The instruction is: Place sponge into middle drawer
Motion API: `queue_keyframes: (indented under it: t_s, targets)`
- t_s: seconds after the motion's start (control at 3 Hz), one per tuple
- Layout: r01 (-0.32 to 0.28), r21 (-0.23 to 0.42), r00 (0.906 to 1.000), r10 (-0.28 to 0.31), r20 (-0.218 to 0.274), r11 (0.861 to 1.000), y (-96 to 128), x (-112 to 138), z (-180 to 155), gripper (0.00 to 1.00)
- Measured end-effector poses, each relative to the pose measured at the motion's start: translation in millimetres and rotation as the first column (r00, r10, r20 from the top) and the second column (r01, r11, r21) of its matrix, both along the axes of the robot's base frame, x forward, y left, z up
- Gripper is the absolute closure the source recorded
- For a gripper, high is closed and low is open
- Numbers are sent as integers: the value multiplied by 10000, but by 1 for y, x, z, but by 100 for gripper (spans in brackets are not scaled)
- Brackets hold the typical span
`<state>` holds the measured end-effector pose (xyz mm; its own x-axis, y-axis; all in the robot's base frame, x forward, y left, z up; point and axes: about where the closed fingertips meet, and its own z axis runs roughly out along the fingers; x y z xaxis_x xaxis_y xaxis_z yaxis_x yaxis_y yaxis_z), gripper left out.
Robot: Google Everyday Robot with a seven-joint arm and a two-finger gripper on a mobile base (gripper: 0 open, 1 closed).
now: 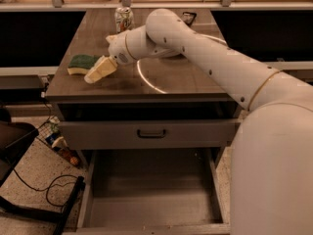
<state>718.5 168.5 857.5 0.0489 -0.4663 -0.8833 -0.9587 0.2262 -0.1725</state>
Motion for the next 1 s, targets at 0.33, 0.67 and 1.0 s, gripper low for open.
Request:
queue_keyframes:
  t_s: [0.33,0.67,1.0]
  targets:
    - [-357,-92,9982,352,-479,9993,21,-4,-21,0]
    - [-691,-90,9930,679,-970,9976,34,-5,-40,26]
    - [-691,-90,9930,679,-970,9976,34,-5,-33,49]
